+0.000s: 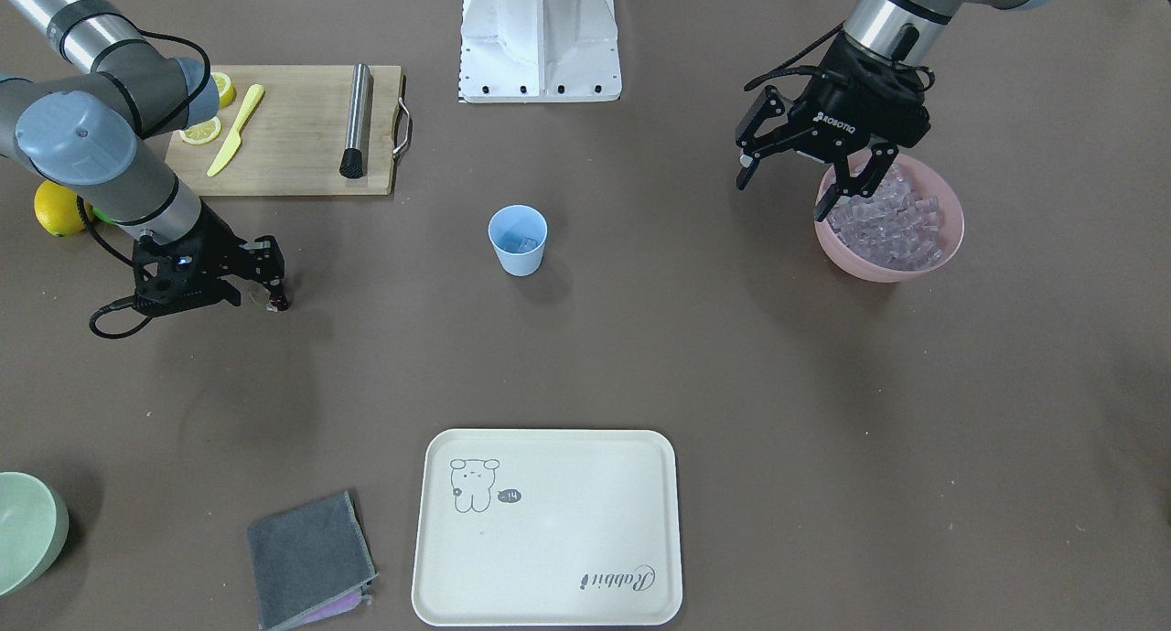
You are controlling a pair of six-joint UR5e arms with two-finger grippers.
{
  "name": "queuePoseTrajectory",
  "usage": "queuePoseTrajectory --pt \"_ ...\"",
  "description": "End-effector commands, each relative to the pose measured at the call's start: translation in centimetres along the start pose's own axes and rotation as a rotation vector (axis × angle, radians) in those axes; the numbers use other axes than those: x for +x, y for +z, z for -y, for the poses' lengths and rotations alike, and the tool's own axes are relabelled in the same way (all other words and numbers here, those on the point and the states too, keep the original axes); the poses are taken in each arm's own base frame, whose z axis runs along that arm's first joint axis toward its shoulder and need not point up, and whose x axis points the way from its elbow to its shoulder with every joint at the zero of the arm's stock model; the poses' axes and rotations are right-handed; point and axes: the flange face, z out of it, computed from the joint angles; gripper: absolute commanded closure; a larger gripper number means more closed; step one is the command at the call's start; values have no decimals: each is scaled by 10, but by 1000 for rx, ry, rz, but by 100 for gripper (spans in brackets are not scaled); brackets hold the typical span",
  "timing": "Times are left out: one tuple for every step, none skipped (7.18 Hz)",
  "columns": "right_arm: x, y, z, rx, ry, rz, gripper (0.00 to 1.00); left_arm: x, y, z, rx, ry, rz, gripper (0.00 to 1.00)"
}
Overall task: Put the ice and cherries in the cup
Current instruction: 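Lower the right gripper onto the dark cherries and grasp their stems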
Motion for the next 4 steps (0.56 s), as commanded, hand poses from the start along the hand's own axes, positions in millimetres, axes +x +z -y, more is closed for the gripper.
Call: queuePoseTrajectory --pt "1 -2 -2 0 -12 3 100 1 -7 -2 6 2 -4 2" --pt "-1 -5 -2 6 -14 10 100 0 -8 -3 6 1 -3 2" --pt "-2 -9 -2 14 -16 16 100 0 -8 -3 6 1 -3 2" --pt "-5 -18 -5 22 -19 29 100 1 -8 -3 7 1 -5 2"
